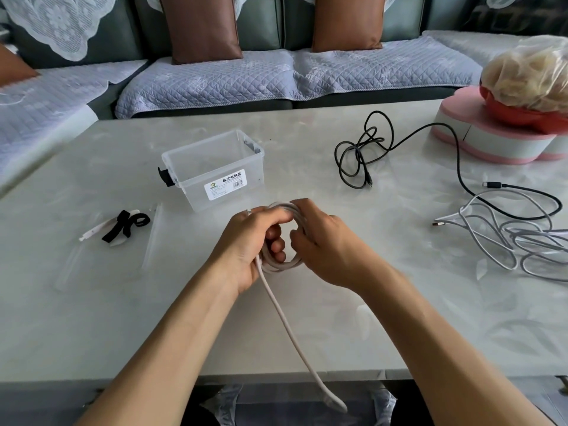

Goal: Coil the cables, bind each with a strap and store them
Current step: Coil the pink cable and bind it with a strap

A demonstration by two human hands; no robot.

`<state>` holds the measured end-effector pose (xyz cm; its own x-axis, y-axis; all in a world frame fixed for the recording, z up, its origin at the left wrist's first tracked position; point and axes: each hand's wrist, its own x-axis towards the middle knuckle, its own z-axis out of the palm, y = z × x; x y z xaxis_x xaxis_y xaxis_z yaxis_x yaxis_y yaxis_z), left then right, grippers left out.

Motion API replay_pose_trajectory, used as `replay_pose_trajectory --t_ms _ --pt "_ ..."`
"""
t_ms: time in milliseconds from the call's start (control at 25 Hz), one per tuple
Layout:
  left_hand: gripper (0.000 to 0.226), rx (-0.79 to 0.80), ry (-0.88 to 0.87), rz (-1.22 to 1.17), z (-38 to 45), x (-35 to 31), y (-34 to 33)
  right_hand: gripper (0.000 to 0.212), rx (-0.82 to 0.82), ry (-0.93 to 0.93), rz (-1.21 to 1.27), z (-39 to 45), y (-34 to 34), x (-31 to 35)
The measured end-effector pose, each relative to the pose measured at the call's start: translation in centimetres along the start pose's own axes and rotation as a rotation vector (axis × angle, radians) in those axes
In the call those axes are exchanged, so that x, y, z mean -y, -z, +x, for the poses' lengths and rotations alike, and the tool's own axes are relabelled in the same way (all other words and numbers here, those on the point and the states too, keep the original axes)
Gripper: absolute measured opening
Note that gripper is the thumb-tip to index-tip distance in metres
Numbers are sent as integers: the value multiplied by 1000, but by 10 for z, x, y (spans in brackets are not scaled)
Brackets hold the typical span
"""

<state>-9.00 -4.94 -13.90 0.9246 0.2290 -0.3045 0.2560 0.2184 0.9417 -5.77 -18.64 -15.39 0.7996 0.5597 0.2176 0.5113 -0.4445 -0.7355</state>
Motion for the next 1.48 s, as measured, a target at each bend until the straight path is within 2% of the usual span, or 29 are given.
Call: replay_pose_trajectory --t_ms 80,160,280,440,600,760,840,920,1080,1160,1240,1360,1480 --pt "26 1 61 2 0 -3 3 15 20 28 0 0 1 0" --pt "41 24 117 -31 -2 -5 7 13 36 49 20 -1 4 2" --pt "52 27 113 -30 -2 -7 10 10 15 61 14 -1 4 1" --pt "42 -155 -6 -269 10 -10 15 28 63 -221 177 0 -1 -1" --pt "35 -343 -126 -527 21 -16 27 33 280 -401 482 -4 1 10" --pt "38 -366 -179 -604 24 -19 27 24 638 -402 630 -11 -8 25" --pt "35 -385 -177 -594 25 -20 30 19 694 -428 662 -13 -10 27" --pt "34 -391 -168 -600 27 -21 38 17 604 -506 735 -12 -3 25" --pt "28 -406 -137 -594 28 -25 53 19 234 -687 792 -5 24 13" --pt "28 -429 -114 -523 26 -26 56 26 24 -761 951 0 35 4" --pt "28 -419 -105 -393 23 -25 55 25 -138 -754 1140 3 42 0" --pt "28 -315 -112 -185 17 -18 40 17 -252 -648 1174 2 42 2" --pt "34 -213 -164 7 11 -11 22 21 -287 -624 1000 4 33 6"
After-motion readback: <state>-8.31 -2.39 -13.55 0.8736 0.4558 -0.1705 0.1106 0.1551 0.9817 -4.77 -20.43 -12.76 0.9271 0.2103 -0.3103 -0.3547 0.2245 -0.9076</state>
